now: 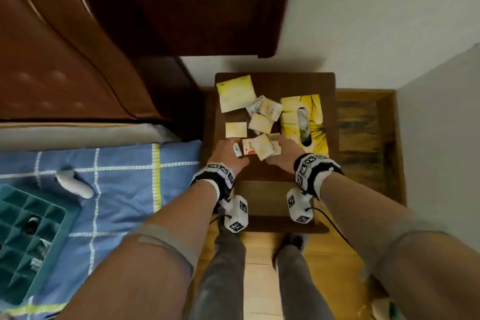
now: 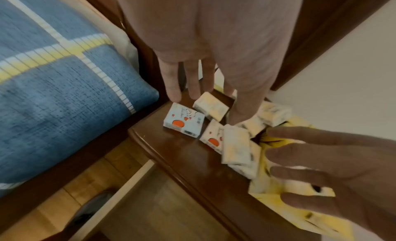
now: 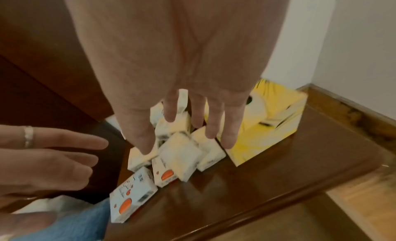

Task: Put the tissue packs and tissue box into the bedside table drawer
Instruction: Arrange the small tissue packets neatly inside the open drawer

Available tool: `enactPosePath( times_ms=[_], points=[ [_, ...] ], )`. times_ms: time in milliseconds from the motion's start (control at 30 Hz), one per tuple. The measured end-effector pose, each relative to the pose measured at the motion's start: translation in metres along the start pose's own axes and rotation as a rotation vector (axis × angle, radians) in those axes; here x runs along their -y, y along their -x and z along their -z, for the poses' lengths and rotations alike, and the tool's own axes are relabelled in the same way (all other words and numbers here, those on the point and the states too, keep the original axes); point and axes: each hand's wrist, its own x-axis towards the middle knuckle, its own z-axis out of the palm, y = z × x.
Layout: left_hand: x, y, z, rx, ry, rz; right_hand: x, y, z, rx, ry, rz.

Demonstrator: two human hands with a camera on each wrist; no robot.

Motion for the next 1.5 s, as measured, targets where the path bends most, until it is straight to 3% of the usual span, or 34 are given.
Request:
enactPosePath(
  times_ms=[167,300,500,767,1067,1267,1400,1500],
  points=[
    [0.045,-0.059,-0.02,0.09,-0.259,0.13,0.014,-0.051,-0.044,-0.15,0.067,-0.079],
    [0.057,-0.096,-0.026,0.095,-0.447,-0.021,0.014,-0.08,-0.065,-0.249,0.188,-0.137],
    [0.053,-0.118,-0.027,0.17,-0.534,-0.129,0.008,-0.092,-0.06,-0.242,0.29,-0.131],
    [0.079,-0.093,-0.045,0.126,-0.407,-0.163,-0.011,-0.069,-0.074,-0.239,0.335,-0.044],
    [0.113,-0.012,-0.106,0.124,-0.434,-0.149,-0.078,-0.005,-0.117,-0.201,0.399,0.107],
    [0.14,0.013,-0.154,0.188,-0.344,-0.056,-0.113,0.016,-0.143,-0.119,0.196,0.181],
    [0.141,0.013,-0.154,0.125,-0.302,-0.031,-0.127,0.022,-0.156,-0.02,0.245,0.125],
    [0.132,0.008,-0.132,0.039,-0.317,-0.044,-0.125,0.024,-0.151,-0.072,0.15,0.088]
  ],
)
